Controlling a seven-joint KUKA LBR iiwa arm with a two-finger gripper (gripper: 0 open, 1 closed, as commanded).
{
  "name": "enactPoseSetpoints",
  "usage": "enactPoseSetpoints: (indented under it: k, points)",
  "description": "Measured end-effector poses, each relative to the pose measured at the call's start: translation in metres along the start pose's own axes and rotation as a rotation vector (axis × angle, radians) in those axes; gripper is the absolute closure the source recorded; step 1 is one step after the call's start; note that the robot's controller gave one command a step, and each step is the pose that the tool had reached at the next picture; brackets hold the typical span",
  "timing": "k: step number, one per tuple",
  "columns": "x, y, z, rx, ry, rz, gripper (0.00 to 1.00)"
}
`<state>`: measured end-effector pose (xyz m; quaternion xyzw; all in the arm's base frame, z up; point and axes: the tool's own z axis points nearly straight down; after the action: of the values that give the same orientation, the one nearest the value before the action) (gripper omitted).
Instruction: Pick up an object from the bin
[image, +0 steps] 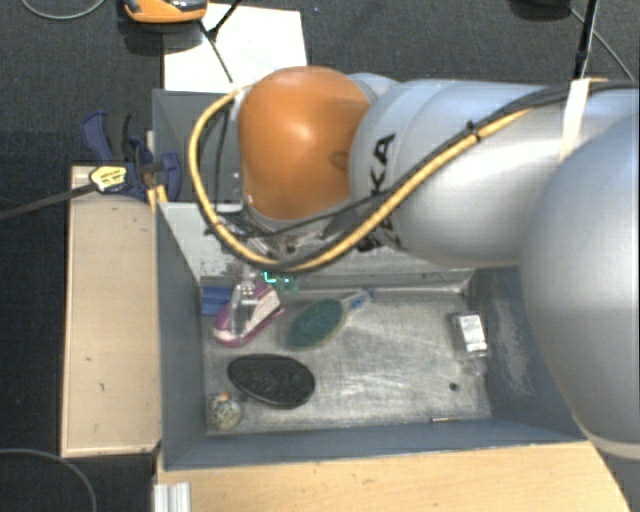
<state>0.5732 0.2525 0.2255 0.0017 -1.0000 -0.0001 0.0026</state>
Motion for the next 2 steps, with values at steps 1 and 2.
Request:
enactPoseSetpoints:
  k: [1, 2]
  points:
    - [-0.004, -0.046, 0.153, 0.001, -0.003, -0.206, 0.00]
    - [0.000, -0.112, 0.149, 0.002, -0.006, -0.088, 0.00]
